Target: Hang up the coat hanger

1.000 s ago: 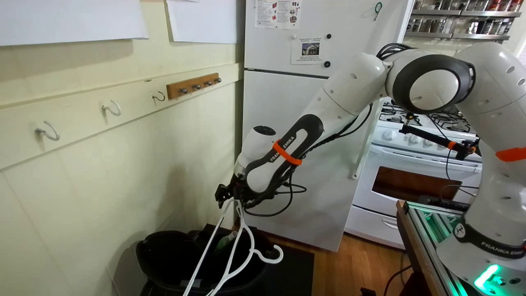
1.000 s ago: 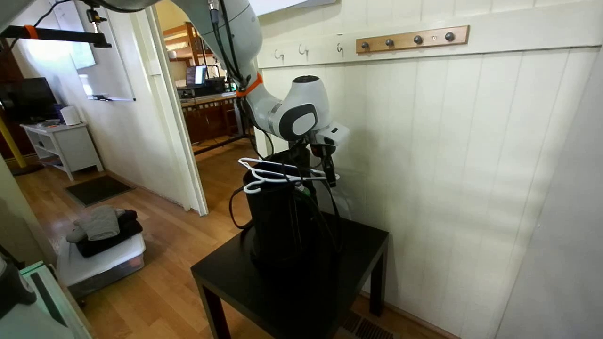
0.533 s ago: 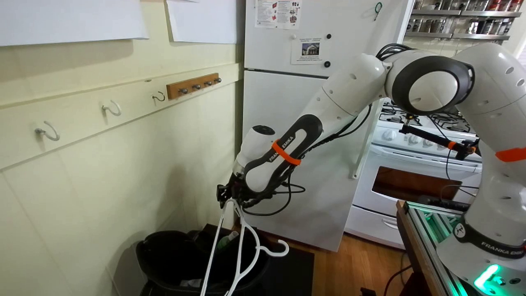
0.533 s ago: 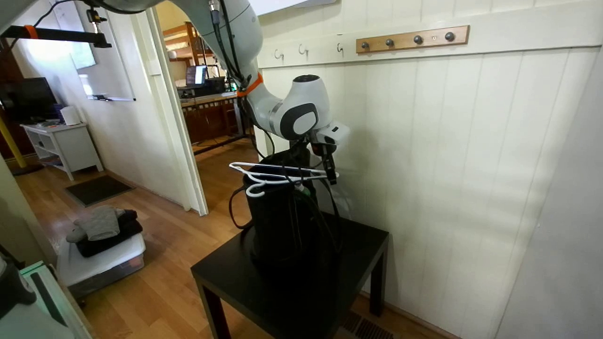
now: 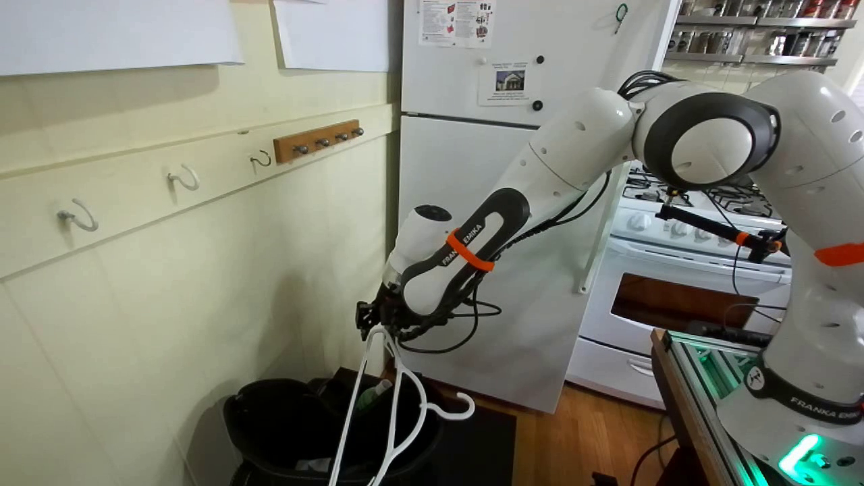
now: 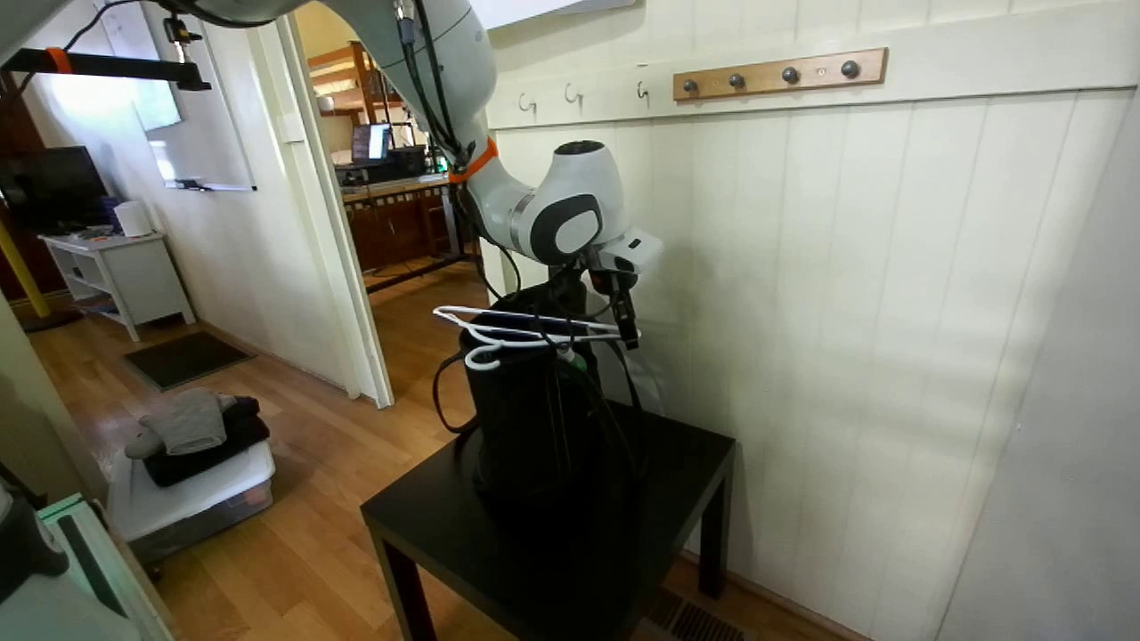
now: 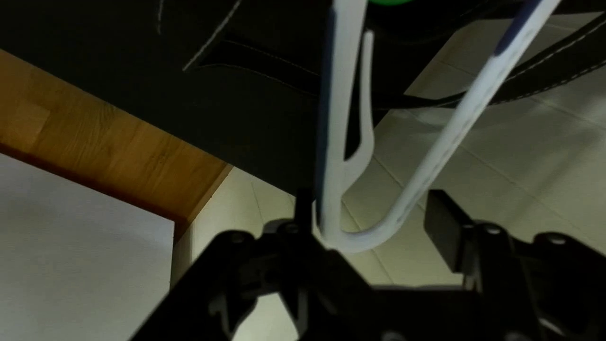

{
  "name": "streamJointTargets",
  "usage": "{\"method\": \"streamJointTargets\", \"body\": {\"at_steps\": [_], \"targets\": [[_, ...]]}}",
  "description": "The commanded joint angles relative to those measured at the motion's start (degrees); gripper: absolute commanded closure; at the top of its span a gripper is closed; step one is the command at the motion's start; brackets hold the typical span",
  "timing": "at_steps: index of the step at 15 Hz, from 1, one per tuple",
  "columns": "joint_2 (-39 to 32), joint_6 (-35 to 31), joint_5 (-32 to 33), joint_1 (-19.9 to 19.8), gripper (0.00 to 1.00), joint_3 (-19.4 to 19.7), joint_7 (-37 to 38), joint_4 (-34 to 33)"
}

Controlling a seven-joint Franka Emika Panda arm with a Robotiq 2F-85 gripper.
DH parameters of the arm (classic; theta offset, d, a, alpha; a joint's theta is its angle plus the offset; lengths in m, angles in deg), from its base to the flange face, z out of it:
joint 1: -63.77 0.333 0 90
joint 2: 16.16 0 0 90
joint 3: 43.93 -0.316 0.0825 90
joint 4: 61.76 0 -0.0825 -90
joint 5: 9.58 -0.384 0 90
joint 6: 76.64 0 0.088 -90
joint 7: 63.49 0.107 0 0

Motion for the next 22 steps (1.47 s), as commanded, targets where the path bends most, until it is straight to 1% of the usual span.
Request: {"method": "streamJointTargets", "body": {"at_steps": [1,2,4,7,9,10,12,15,19,22], "targets": [[-0.8,0.6,-0.6,1.1,0.54,1.0,1.2,-0.9],[-0.8,0.6,-0.6,1.2,0.64,1.0,1.3,-0.9],[-0.7,0.7,-0.5,1.2,0.77,1.2,1.4,-0.8],[-0.6,0.8,-0.4,1.4,1.00,1.3,1.4,-0.7],[-0.5,0.7,-0.2,1.7,1.00,1.5,1.4,-0.6],[-0.5,0.6,-0.2,1.8,0.97,1.6,1.4,-0.6],[-0.3,0.7,0.0,1.9,0.97,1.5,1.0,-0.4],[0.3,1.4,-0.2,0.9,0.97,-0.1,-0.6,-0.2],[2.2,1.6,0.3,0.8,0.97,-0.8,-2.5,0.9],[4.3,1.9,1.2,1.9,0.97,0.3,-3.9,2.2]]}}
